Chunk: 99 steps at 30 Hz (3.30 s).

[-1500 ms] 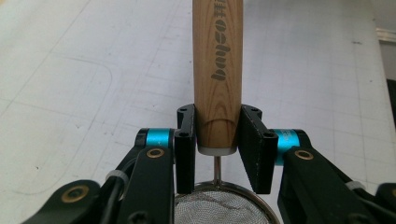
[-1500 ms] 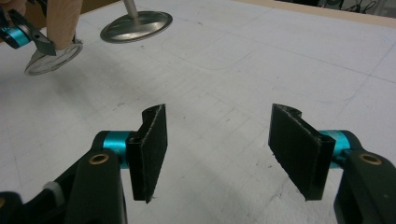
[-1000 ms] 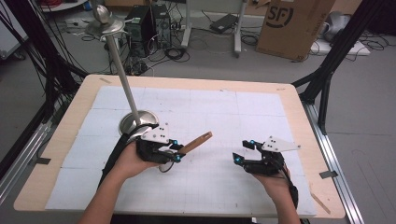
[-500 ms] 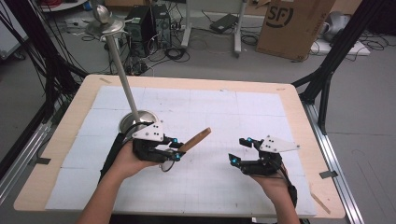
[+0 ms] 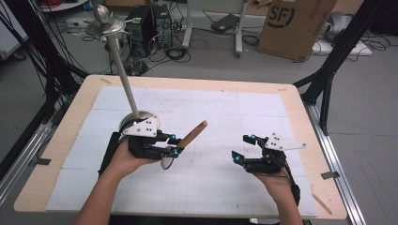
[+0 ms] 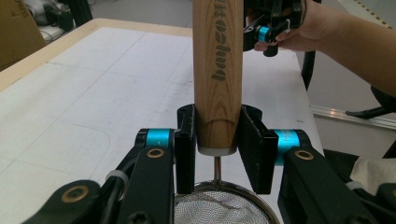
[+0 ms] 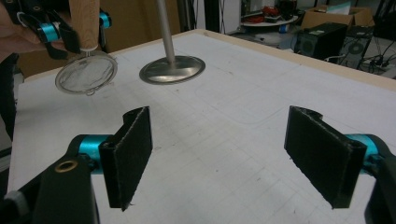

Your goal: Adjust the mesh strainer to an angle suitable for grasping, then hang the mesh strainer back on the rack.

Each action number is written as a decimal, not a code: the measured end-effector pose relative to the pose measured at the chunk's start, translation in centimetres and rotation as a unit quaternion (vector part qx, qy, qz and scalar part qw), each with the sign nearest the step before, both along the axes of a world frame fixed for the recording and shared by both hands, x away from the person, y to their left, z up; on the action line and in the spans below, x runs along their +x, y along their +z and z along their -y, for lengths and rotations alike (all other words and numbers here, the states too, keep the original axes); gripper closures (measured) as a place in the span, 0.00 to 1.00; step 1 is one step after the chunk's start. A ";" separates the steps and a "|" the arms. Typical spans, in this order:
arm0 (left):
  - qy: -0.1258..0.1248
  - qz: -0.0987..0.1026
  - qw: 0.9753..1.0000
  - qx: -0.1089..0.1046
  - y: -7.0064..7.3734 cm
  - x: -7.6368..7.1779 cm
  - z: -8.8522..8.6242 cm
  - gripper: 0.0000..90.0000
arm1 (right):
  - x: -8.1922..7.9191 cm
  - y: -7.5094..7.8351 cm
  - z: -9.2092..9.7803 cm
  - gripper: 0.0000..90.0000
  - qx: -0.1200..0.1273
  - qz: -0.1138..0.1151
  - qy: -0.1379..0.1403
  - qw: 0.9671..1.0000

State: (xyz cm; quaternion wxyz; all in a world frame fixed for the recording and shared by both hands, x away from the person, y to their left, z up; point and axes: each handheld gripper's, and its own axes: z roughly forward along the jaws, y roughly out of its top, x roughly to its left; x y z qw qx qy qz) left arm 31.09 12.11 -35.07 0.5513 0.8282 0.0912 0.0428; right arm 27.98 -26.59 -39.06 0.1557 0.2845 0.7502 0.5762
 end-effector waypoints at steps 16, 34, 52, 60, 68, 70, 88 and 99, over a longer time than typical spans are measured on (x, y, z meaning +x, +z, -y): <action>0.002 0.012 1.000 -0.026 0.8 -0.4 -0.5 0.76 | 0.3 2.0 -1.1 0.22 0.011 0.038 0.024 0.999; -0.023 0.004 0.998 -0.065 0.7 -0.6 0.9 0.76 | 1.0 5.1 -3.9 0.25 0.045 0.058 0.088 0.993; -0.042 0.005 0.997 -0.063 0.5 -0.9 2.3 0.76 | 0.6 6.4 -7.0 0.38 0.055 0.057 0.159 0.984; -0.047 0.005 0.997 -0.064 0.5 -1.1 2.5 0.76 | 0.5 6.3 -8.0 0.51 0.055 0.059 0.176 0.981; -0.054 0.006 0.996 -0.066 0.4 -1.1 2.7 0.76 | 0.4 6.3 -8.2 0.61 0.062 0.058 0.183 0.980; -0.053 0.006 0.996 -0.067 0.4 -1.1 2.8 0.76 | 0.4 6.2 -8.3 0.64 0.063 0.057 0.185 0.979; -0.057 0.004 0.996 -0.065 0.0 -1.0 3.1 0.76 | 0.3 6.2 -9.0 0.75 0.068 0.054 0.199 0.976; -0.037 0.019 0.998 -0.049 -0.4 -1.1 3.2 0.67 | 0.4 6.1 -9.4 0.76 0.052 0.050 0.190 0.979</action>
